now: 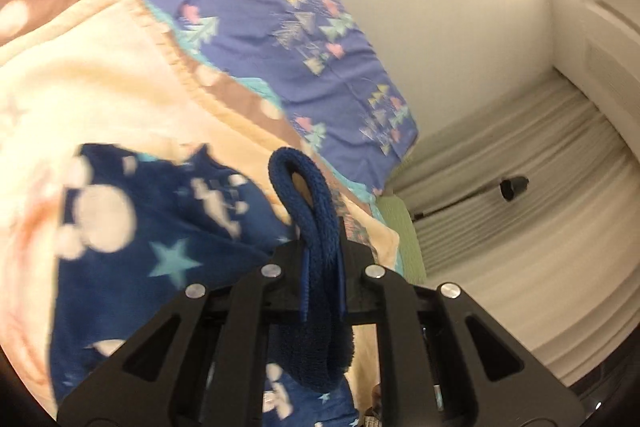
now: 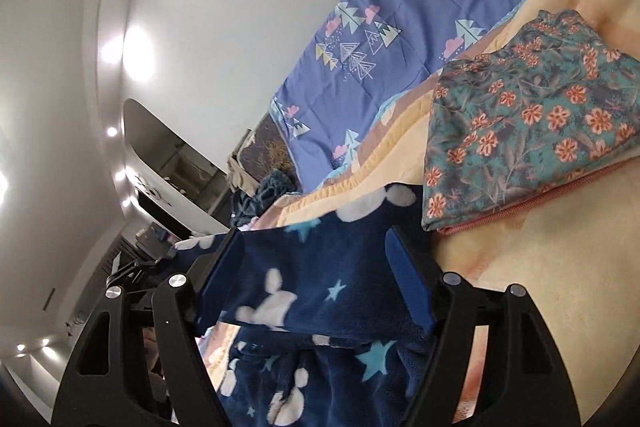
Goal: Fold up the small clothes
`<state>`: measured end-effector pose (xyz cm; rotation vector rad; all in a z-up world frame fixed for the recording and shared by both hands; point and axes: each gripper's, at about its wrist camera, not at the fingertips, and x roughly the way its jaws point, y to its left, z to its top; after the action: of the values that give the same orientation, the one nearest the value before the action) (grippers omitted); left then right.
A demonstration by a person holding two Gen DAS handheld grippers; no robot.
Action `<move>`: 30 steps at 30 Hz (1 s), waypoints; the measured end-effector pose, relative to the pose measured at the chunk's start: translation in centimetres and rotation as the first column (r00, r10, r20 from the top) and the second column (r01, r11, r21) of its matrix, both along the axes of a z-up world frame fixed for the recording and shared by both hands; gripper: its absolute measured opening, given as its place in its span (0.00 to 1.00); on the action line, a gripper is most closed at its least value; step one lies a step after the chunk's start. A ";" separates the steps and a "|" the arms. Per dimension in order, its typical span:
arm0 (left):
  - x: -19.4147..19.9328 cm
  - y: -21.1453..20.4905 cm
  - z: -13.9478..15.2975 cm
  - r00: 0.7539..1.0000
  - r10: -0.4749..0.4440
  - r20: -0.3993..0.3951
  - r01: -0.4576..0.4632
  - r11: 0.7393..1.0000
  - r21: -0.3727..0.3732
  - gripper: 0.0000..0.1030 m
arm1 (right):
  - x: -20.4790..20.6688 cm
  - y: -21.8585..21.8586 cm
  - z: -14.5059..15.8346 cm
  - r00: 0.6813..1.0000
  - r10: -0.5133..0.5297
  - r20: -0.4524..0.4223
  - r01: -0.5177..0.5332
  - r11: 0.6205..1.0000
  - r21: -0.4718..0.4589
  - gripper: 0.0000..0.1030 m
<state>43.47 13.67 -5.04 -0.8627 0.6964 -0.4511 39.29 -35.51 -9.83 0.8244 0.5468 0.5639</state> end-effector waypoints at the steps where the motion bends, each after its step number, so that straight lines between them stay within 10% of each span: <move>1: -0.1 0.8 -0.8 1.000 0.009 -0.017 -0.009 1.000 -0.003 0.10 | 0.7 0.2 -0.2 1.000 0.005 -0.008 -0.005 1.000 -0.008 0.71; 11: 0.6 6.0 -11.2 0.977 0.086 -0.197 -0.088 0.996 0.000 0.14 | 3.1 5.0 -2.9 0.989 0.086 -0.124 -0.098 0.991 -0.091 0.70; 14: 0.1 6.9 -12.3 0.969 0.149 -0.199 -0.137 0.988 0.073 0.44 | 3.6 6.7 -3.3 0.982 0.093 -0.163 -0.121 0.977 -0.175 0.36; 18: -1.7 8.0 -11.2 0.947 0.276 -0.167 -0.238 0.947 0.216 0.40 | 4.7 8.4 -5.5 0.959 0.047 -0.279 -0.141 0.935 -0.326 0.18; 19: -2.3 7.8 -10.3 0.939 0.312 -0.141 -0.263 0.921 0.286 0.27 | 4.7 8.6 -5.8 0.958 0.042 -0.284 -0.142 0.930 -0.340 0.15; 26: -3.0 0.4 -5.0 0.990 0.144 0.009 -0.135 0.901 0.412 0.15 | 2.5 9.1 -1.9 0.989 0.013 -0.144 -0.067 0.924 -0.377 0.25; 30: -1.7 -1.8 -7.7 0.990 0.141 -0.032 -0.103 0.843 0.529 0.16 | 3.2 10.7 -3.4 0.983 0.034 -0.180 -0.112 0.888 -0.445 0.31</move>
<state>41.74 11.86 -12.70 -0.3963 0.7753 -0.0983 42.47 -24.78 -13.28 0.4048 0.8313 0.4115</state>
